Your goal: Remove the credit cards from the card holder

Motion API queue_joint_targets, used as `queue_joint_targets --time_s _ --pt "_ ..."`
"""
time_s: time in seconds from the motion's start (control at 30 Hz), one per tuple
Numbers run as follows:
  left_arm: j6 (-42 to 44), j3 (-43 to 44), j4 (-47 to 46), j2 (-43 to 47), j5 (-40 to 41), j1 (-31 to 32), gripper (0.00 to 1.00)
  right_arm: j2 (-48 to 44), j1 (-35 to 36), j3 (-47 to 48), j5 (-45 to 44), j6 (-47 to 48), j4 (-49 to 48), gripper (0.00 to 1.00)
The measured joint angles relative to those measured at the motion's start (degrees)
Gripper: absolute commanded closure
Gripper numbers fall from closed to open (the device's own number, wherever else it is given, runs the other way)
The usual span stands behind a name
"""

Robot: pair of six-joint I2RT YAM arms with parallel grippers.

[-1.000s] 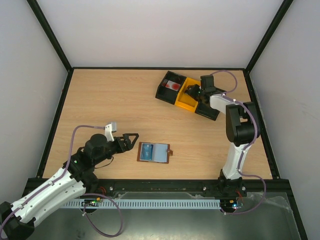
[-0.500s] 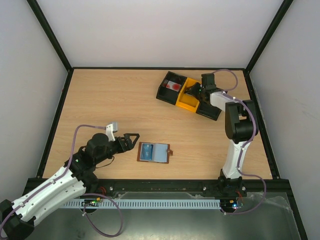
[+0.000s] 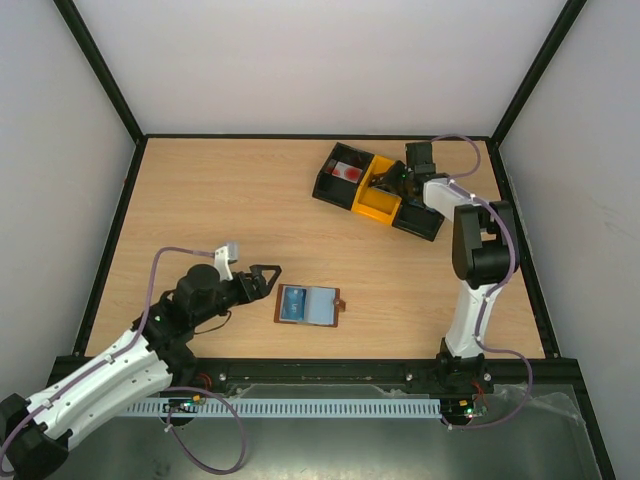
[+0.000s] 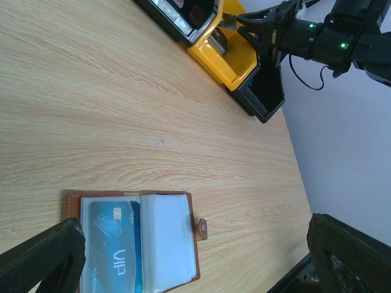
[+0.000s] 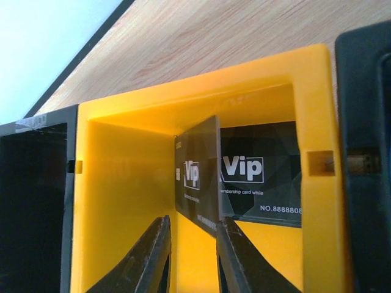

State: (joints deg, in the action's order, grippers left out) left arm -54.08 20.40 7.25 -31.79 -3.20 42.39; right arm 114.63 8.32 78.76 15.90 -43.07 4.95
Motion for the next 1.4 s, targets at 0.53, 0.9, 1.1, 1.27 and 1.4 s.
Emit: queue_joint_targets --time_s 0.53,0.9,1.1,1.27,1.4 --pt "0.90 -0.26 -4.42 -8.74 -2.16 0.00 0.01 -6.19 0.00 -0.96 -1.77 -0.68 3.28 0.74" --pt "4.68 -0.11 -7.96 -19.96 -5.62 -0.28 0.08 -20.28 0.83 -13.66 1.57 -1.33 3.02 0.72" --pt "5.68 -0.11 -11.87 -27.15 -10.34 -0.31 0.16 -32.06 3.80 -23.54 2.14 -2.19 1.97 0.71" --pt "5.79 -0.20 -14.75 -30.34 -12.57 -0.33 0.21 -41.11 8.44 -33.09 2.21 -3.48 1.51 0.71" --pt "6.12 -0.26 -15.45 -31.10 -13.09 -0.33 0.22 -47.01 11.85 -40.37 2.14 -5.44 0.15 0.71"
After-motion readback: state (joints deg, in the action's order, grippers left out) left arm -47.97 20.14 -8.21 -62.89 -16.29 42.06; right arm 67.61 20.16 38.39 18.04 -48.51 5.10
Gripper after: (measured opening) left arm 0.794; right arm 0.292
